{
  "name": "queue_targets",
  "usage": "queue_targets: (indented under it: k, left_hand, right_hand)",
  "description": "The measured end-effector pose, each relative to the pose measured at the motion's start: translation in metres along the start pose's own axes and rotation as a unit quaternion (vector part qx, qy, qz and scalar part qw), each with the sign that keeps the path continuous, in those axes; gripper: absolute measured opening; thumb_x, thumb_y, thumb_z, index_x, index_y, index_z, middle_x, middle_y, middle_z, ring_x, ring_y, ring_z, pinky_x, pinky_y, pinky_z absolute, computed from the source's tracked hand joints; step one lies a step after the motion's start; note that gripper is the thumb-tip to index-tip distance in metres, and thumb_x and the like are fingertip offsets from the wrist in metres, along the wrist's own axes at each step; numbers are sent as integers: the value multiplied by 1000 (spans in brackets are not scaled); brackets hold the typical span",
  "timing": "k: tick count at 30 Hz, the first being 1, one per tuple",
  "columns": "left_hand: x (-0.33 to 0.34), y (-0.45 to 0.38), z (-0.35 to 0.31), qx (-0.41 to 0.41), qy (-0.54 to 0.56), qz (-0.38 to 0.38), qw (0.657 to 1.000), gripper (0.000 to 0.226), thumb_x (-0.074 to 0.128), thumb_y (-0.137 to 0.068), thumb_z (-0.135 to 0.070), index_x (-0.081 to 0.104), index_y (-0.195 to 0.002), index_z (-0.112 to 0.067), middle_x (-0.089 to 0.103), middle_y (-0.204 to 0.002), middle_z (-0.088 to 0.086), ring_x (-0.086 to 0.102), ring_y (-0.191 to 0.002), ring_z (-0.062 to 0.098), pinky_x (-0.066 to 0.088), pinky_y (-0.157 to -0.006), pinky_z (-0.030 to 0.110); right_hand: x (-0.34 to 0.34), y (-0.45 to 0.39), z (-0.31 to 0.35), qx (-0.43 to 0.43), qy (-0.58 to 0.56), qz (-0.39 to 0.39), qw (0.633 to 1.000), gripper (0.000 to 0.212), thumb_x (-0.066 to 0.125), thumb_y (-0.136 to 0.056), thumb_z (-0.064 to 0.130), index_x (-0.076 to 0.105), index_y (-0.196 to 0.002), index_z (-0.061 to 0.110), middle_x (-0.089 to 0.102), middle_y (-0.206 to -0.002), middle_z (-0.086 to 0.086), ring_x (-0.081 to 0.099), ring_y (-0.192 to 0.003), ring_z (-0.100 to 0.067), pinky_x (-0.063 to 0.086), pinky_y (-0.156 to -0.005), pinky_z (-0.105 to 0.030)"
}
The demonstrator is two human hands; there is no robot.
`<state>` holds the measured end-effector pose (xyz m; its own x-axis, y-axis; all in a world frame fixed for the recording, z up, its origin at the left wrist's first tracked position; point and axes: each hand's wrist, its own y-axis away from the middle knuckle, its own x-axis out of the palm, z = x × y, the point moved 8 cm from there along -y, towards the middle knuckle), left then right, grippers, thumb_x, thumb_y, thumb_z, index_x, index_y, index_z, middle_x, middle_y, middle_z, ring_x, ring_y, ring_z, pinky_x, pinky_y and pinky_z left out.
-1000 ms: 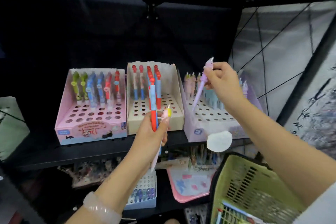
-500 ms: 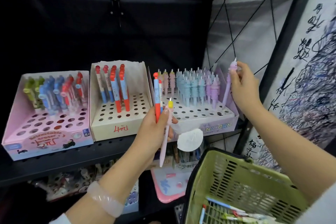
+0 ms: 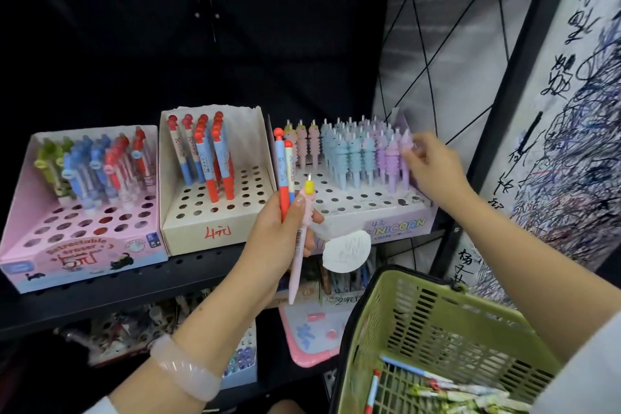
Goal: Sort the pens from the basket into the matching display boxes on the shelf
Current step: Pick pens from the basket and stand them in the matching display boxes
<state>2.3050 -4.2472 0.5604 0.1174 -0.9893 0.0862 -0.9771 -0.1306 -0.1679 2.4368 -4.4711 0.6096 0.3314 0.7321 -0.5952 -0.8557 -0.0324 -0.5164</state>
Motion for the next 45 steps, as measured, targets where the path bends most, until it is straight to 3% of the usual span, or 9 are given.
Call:
queue_targets:
  k: [3,6,9,14,19,24,28,33,45]
  left_hand:
    - [-1,1,1,0,0,0,1000,19,38,-99,-27,55,-99,-20,66,-70,-7,51,-47,5,45,-46,16]
    - [-3,2,1,-3,16,1,1000,18,37,-99,-28,55,-101,-23,66,-68,-8,51,-48,5,45,-47,17]
    - [-4,2,2,-3,22,2,1000,19,37,-99,-29,55,-101,-24,65,-64,-9,49,-47,5,44,-47,17]
    - [-9,2,3,6,16,-14,1000,16,39,-98,-33,54,-96,-29,60,-64,-4,46,-47,4,42,-45,18]
    - [-22,-1,1,4,31,-31,999,13,36,-100,-28,49,-100,-27,59,-69,6,48,-46,8,43,-45,20]
    - [-38,1,4,-14,-5,-9,1000,14,34,-101,-22,47,-97,-18,63,-56,-7,45,-40,9,37,-37,18]
    - [-51,3,6,-13,-37,-18,999,14,37,-100,-25,50,-95,-24,62,-58,-12,39,-37,6,29,-33,14]
    - [-57,4,7,-9,-34,-8,999,13,37,-99,-23,50,-98,-24,62,-58,-12,38,-39,4,29,-34,13]
    - [-78,1,11,1,-32,-15,999,17,38,-99,-19,55,-100,-22,64,-67,-11,46,-47,7,41,-45,18]
  right_hand:
    - [4,4,-6,13,35,16,999,26,53,-93,19,52,-116,6,59,-86,1,51,-68,-8,38,-59,-18]
    - [-8,7,8,8,69,-38,997,35,57,-91,17,50,-122,5,55,-115,-11,50,-84,-17,36,-75,-23]
    - [-12,24,49,-37,13,-84,996,27,57,-91,20,57,-116,12,55,-110,-2,51,-78,-6,38,-74,-15]
    - [63,69,112,-9,-169,238,956,12,55,-90,36,63,-82,31,67,-85,2,57,-69,-5,49,-61,-14]
    - [86,76,131,37,-294,314,902,2,59,-90,20,59,-92,20,68,-76,4,62,-61,-2,49,-59,-13]
    - [58,28,133,25,-292,131,947,4,51,-94,15,50,-98,15,67,-80,-1,64,-64,-2,53,-61,-16]
    - [27,-9,132,-22,-192,-44,980,10,55,-92,18,48,-97,13,68,-83,-14,66,-79,-22,55,-71,-24]
    - [58,-26,138,-79,-43,-25,996,20,55,-92,19,48,-107,8,49,-68,8,52,-64,-10,48,-66,-32]
    - [72,-43,139,-82,49,-16,995,25,49,-96,19,44,-115,3,40,-65,8,49,-70,-22,39,-65,-31]
